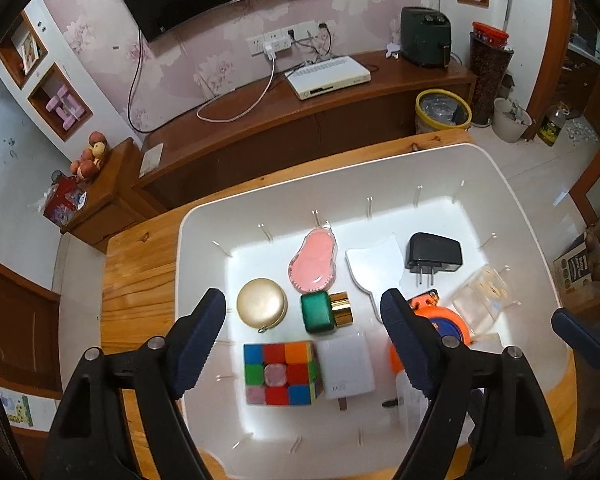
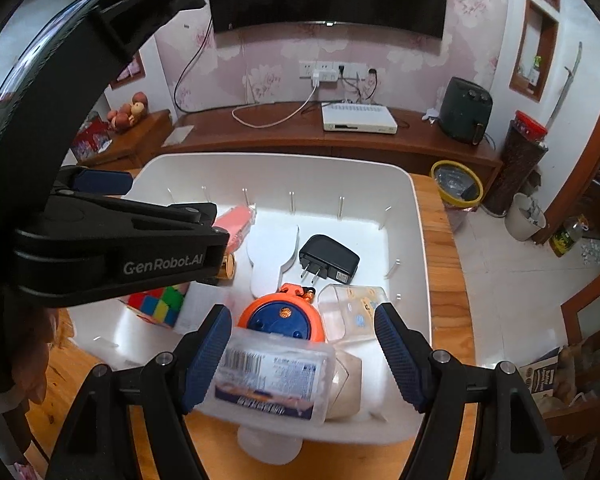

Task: Organize rigid objects
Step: 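Withdraw both grippers and move toward the white earbud case, then grasp the white earbud case with the right gripper, then lift the earbud case with the right gripper and carry it over the tray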

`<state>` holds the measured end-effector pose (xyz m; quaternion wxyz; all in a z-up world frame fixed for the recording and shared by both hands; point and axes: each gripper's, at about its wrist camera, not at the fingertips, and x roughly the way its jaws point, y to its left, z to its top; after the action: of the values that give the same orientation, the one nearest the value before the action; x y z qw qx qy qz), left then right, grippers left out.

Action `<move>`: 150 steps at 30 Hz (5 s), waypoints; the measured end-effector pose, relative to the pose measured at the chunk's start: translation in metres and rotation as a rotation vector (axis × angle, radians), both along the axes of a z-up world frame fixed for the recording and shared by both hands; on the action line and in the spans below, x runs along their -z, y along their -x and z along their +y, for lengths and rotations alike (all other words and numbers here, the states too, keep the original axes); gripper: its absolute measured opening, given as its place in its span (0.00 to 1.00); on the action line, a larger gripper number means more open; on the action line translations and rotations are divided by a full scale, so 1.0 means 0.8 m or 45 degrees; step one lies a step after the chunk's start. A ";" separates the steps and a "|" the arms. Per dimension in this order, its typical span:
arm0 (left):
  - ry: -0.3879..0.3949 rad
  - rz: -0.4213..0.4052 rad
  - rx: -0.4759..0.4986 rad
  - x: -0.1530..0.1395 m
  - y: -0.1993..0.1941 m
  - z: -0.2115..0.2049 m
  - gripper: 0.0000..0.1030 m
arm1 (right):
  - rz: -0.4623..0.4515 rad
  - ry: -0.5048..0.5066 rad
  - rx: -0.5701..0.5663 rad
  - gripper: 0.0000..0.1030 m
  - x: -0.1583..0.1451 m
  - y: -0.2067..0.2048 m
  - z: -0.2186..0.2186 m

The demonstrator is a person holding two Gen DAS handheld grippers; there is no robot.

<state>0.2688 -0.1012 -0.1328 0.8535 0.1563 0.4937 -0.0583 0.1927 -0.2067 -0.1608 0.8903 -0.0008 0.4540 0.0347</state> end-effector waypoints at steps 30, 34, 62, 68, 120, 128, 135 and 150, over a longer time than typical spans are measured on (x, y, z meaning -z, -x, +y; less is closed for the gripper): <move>0.102 -0.088 0.030 -0.022 0.155 0.068 0.80 | -0.101 -0.023 0.124 0.73 -0.011 0.146 0.023; 0.108 -0.079 0.025 -0.007 0.171 0.077 0.80 | -0.056 -0.019 0.156 0.73 0.009 0.152 0.019; 0.086 0.023 -0.202 0.075 0.174 0.137 0.80 | 0.084 -0.007 0.374 0.76 0.144 0.109 0.050; 0.096 0.037 -0.209 0.078 0.172 0.140 0.80 | 0.031 0.024 0.455 0.74 0.142 0.106 0.059; 0.253 -0.192 -0.378 -0.088 0.061 0.157 0.80 | -0.355 0.104 0.097 0.55 -0.142 -0.029 0.064; 0.239 -0.136 -0.466 -0.060 0.035 0.172 0.80 | -0.205 0.122 0.029 0.55 -0.086 -0.087 0.072; 0.214 -0.098 -0.504 -0.041 0.028 0.175 0.80 | 0.016 0.130 -0.022 0.55 -0.011 -0.114 0.080; 0.191 -0.041 -0.514 -0.021 0.041 0.169 0.80 | 0.441 0.212 -0.162 0.56 0.086 -0.130 0.099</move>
<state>0.2364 0.0343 -0.1164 0.8648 -0.0089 0.4956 0.0796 0.2965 -0.1276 -0.2294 0.7918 -0.0974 0.6006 0.0528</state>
